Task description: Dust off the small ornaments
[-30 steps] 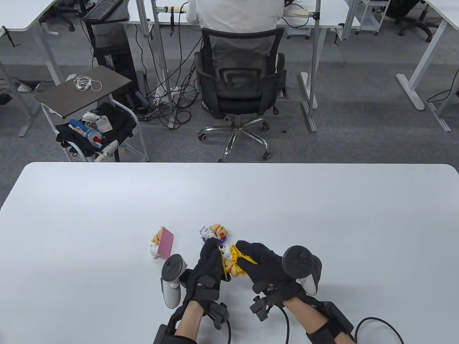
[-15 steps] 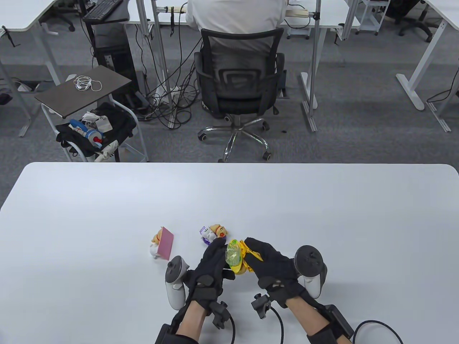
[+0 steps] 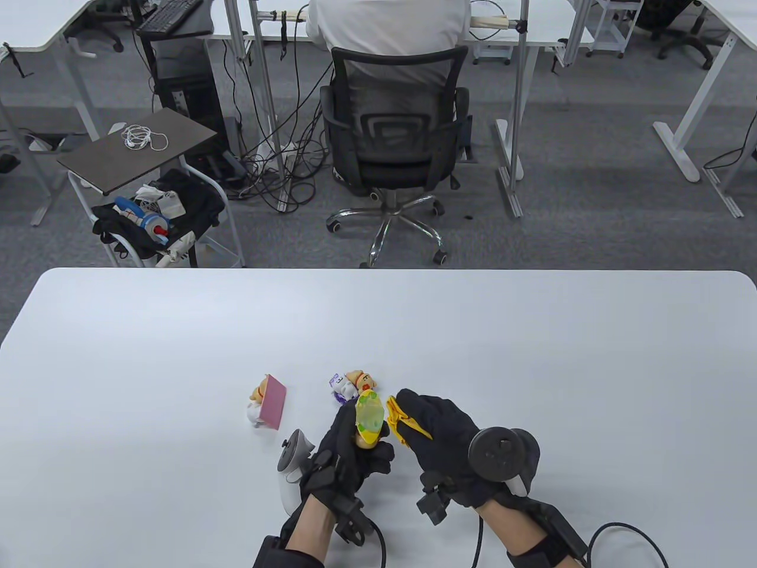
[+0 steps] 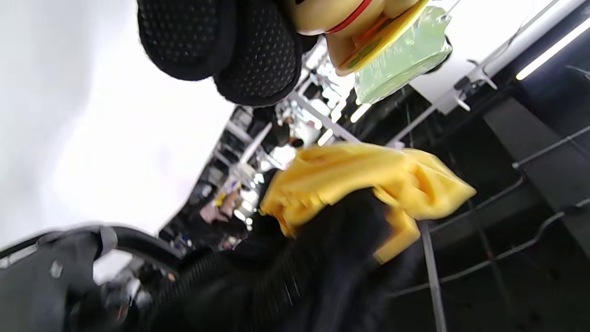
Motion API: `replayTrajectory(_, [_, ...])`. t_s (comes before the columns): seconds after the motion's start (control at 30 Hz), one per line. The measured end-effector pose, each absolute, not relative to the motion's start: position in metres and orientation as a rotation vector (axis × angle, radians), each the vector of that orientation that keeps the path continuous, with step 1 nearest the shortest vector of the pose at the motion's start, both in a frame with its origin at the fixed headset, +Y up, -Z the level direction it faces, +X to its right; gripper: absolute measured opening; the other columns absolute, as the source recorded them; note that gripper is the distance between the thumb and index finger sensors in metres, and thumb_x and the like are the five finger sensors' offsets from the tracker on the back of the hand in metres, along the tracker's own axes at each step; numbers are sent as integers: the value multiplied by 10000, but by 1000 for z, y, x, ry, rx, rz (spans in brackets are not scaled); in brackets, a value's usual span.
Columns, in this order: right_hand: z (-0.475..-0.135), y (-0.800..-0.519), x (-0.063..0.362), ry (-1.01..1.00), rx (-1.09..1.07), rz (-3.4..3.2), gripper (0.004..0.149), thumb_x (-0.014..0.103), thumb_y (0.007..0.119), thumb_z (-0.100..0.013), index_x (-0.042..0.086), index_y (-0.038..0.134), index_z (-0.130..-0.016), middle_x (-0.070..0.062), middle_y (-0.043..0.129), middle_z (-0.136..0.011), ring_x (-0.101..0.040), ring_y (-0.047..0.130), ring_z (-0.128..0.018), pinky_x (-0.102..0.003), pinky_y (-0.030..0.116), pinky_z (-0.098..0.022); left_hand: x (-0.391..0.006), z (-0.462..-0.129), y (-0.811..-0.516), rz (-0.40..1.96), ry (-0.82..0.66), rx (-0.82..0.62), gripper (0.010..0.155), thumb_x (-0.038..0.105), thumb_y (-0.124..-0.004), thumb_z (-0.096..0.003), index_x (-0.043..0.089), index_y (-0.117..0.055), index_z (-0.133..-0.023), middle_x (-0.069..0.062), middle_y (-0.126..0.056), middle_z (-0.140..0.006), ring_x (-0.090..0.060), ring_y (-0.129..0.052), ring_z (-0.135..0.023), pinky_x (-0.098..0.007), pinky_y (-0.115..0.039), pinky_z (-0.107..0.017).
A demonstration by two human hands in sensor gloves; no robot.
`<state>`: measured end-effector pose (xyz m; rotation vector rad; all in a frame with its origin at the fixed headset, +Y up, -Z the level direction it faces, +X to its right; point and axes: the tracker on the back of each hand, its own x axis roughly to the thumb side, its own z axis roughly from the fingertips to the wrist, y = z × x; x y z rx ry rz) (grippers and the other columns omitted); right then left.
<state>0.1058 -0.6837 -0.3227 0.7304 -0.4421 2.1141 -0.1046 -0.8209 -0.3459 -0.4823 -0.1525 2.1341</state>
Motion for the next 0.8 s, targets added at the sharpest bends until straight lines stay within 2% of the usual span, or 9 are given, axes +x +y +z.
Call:
replayTrajectory(0.07, [-316, -686, 90, -454, 857, 2224, 497, 296, 908, -463, 240, 816, -949, -121, 718, -963, -397, 710, -920, -629, 614, -660, -104, -345, -819, 2074, -163, -474, 721, 583, -439, -631, 277, 46, -1067, -51, -645, -980, -127, -906, -665, -308, -838, -503])
replayTrajectory(0.13, [-318, -690, 83, -473, 861, 2362, 496, 314, 896, -465, 273, 804, -951, -134, 607, -1056, -420, 627, -980, -638, 570, -691, -100, -345, -816, 2099, -202, -482, 696, 555, -437, -631, 283, 25, -1074, -58, -655, -969, -132, -903, -647, -321, -835, -496])
replayTrajectory(0.17, [-319, -690, 83, -520, 866, 2369, 497, 342, 868, -468, 295, 781, -955, -137, 612, -1058, -422, 653, -968, -630, 591, -683, -98, -345, -814, 2103, -224, -488, 685, 540, -417, -628, 278, 36, -1070, -66, -649, -966, -127, -895, -634, -323, -830, -489])
replayTrajectory(0.27, [-328, -689, 87, -514, 820, 2272, 485, 338, 867, -465, 251, 810, -939, -88, 808, -872, -359, 819, -827, -618, 641, -643, -103, -347, -810, 2080, -215, -448, 666, 512, -400, -623, 291, 47, -1065, -70, -658, -962, -98, -895, -581, -310, -831, -459])
replayTrajectory(0.4, [-336, -688, 91, -482, 746, 2243, 468, 327, 846, -473, 219, 821, -928, -91, 859, -806, -326, 904, -712, -592, 705, -599, -109, -349, -808, 2036, -224, -418, 652, 501, -396, -621, 312, 36, -1071, -69, -660, -959, -101, -887, -570, -319, -822, -454])
replayTrajectory(0.6, [-345, -684, 108, -503, 604, 2206, 471, 298, 856, -482, 196, 807, -939, -117, 832, -823, -337, 904, -695, -590, 704, -593, -110, -351, -804, 1969, -265, -420, 641, 492, -423, -623, 339, -4, -1084, -86, -666, -950, -136, -879, -573, -356, -802, -457])
replayTrajectory(0.67, [-341, -684, 108, -499, 659, 2182, 476, 318, 864, -478, 220, 807, -940, -102, 823, -844, -338, 895, -726, -592, 700, -602, -111, -351, -802, 1906, -241, -396, 643, 494, -424, -624, 349, 5, -1080, -80, -648, -965, -146, -868, -602, -367, -792, -480])
replayTrajectory(0.73, [-334, -690, 98, -439, 813, 2220, 499, 356, 880, -468, 257, 797, -951, -124, 696, -992, -386, 772, -877, -626, 634, -648, -111, -351, -801, 1844, -240, -372, 647, 496, -428, -626, 368, 26, -1071, -71, -612, -993, -163, -842, -655, -388, -769, -524])
replayTrajectory(0.8, [-330, -691, 95, -507, 840, 2320, 504, 352, 856, -475, 296, 754, -965, -95, 710, -986, -354, 792, -870, -623, 635, -657, -109, -349, -799, 1838, -249, -371, 640, 491, -430, -625, 382, 14, -1073, -76, -615, -991, -169, -838, -650, -395, -763, -521])
